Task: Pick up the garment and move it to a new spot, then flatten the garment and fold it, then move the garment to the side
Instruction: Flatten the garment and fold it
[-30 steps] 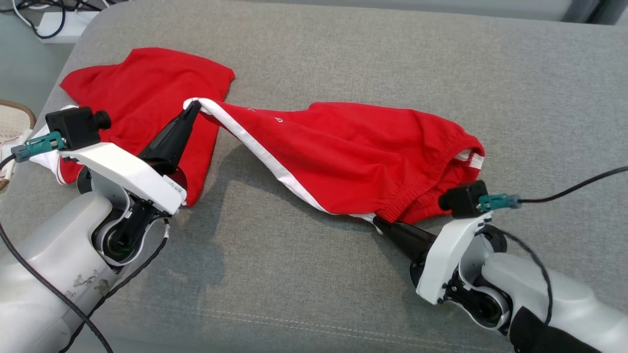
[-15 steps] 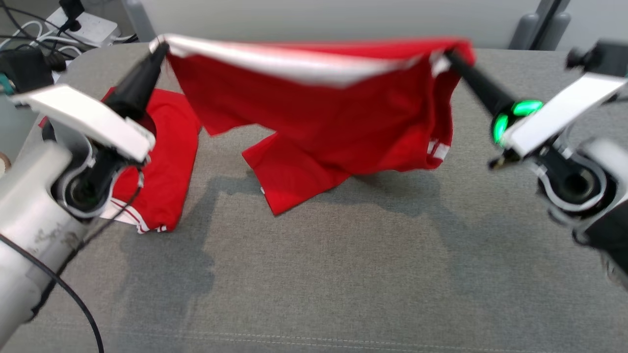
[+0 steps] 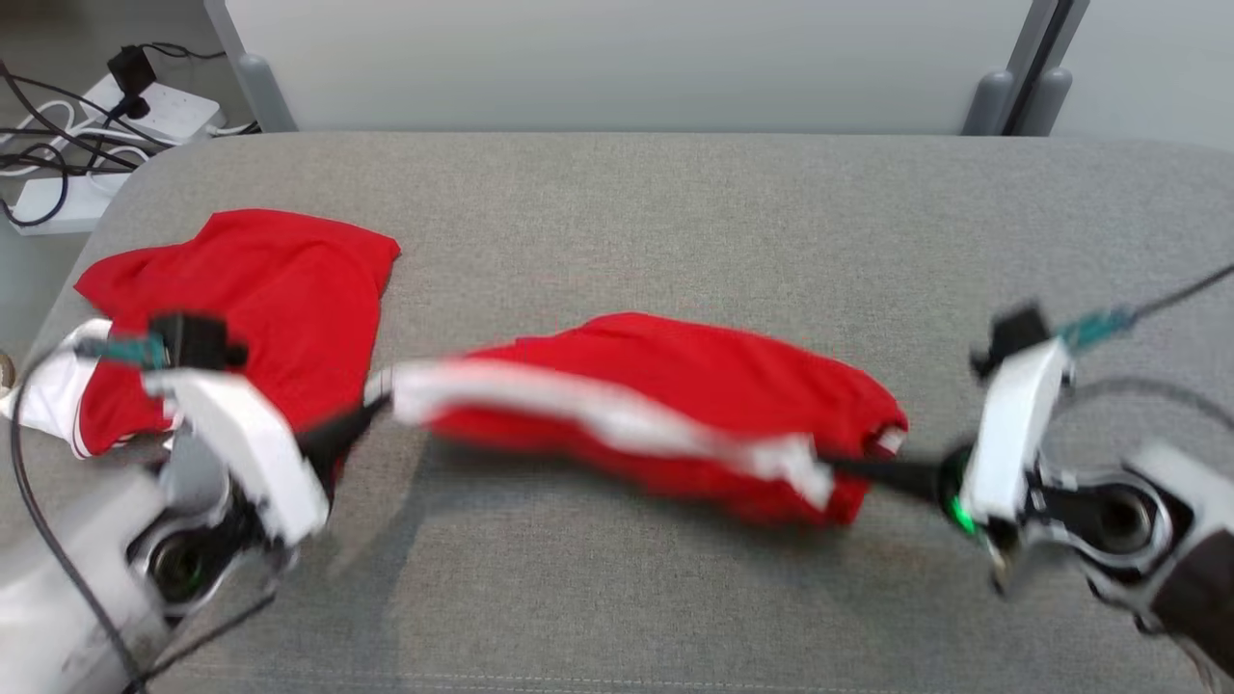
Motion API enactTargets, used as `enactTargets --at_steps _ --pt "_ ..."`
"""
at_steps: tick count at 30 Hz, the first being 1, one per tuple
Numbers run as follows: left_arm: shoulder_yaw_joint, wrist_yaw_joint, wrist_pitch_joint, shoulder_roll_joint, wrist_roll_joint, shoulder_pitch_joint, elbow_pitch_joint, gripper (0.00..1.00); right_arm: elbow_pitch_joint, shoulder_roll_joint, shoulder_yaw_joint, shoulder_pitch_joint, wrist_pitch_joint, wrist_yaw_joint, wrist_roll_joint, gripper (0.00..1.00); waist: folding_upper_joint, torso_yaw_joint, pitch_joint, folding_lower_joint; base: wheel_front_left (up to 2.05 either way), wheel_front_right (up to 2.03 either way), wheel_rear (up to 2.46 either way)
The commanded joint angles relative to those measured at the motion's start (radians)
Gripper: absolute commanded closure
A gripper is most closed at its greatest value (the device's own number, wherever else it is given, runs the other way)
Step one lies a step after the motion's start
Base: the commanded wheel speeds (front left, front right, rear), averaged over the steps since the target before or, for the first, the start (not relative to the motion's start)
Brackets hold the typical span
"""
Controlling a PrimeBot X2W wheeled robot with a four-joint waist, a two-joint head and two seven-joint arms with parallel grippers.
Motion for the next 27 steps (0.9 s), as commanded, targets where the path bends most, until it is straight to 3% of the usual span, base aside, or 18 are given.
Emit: enactTargets --at_steps 1,4,7,10,14,17,20,23,25,27 --pt "0.015 -0.007 0.08 0.086 -0.028 -0.007 -0.024 1.0 -0.013 -0.062 0.028 0.041 0.095 0.005 0.04 1.0 -0.0001 0.002 -0.013 0.0 0.0 0.0 0.0" --pt "-0.038 -0.007 0.237 0.158 -0.063 0.029 -0.059 1.0 -0.037 -0.131 0.093 0.068 0.222 0.005 0.078 1.0 -0.0001 -0.002 -0.036 0.0 0.0 0.0 0.0" --pt "-0.065 0.001 0.374 0.224 -0.121 0.048 -0.121 1.0 -0.092 -0.178 0.102 0.056 0.252 0.005 0.116 1.0 -0.0001 -0.012 -0.06 0.0 0.0 0.0 0.0" --pt "-0.074 0.037 0.482 0.297 -0.176 0.051 -0.231 1.0 -0.182 -0.226 0.092 0.045 0.257 0.005 0.175 1.0 -0.0001 -0.018 -0.07 0.0 0.0 0.0 0.0" --pt "-0.05 0.099 0.528 0.401 -0.233 0.039 -0.4 1.0 -0.31 -0.309 0.08 0.027 0.217 0.005 0.246 1.0 -0.0001 -0.023 -0.038 0.0 0.0 0.0 0.0" --pt "-0.037 0.134 0.521 0.433 -0.259 0.044 -0.476 1.0 -0.342 -0.356 0.12 0.015 0.166 0.005 0.256 1.0 -0.0001 -0.025 0.022 0.0 0.0 0.0 0.0" --pt "-0.056 0.171 0.534 0.405 -0.258 0.049 -0.486 1.0 -0.283 -0.348 0.208 -0.022 0.125 0.005 0.222 1.0 -0.0001 -0.024 0.119 0.0 0.0 0.0 0.0" --pt "-0.05 0.175 0.514 0.326 -0.2 -0.003 -0.409 1.0 -0.136 -0.261 0.246 -0.152 0.041 0.005 0.114 1.0 -0.0001 -0.03 0.234 0.0 0.0 0.0 0.0" --pt "0.033 0.129 0.366 0.256 -0.099 -0.115 -0.317 1.0 -0.017 -0.176 0.203 -0.297 -0.094 0.005 0.045 1.0 -0.0001 -0.032 0.309 0.0 0.0 0.0 0.0" --pt "0.171 0.085 0.078 0.187 0.046 -0.269 -0.197 1.0 0.109 -0.102 0.126 -0.467 -0.273 0.005 -0.03 1.0 -0.0001 -0.032 0.373 0.0 0.0 0.0 0.0"
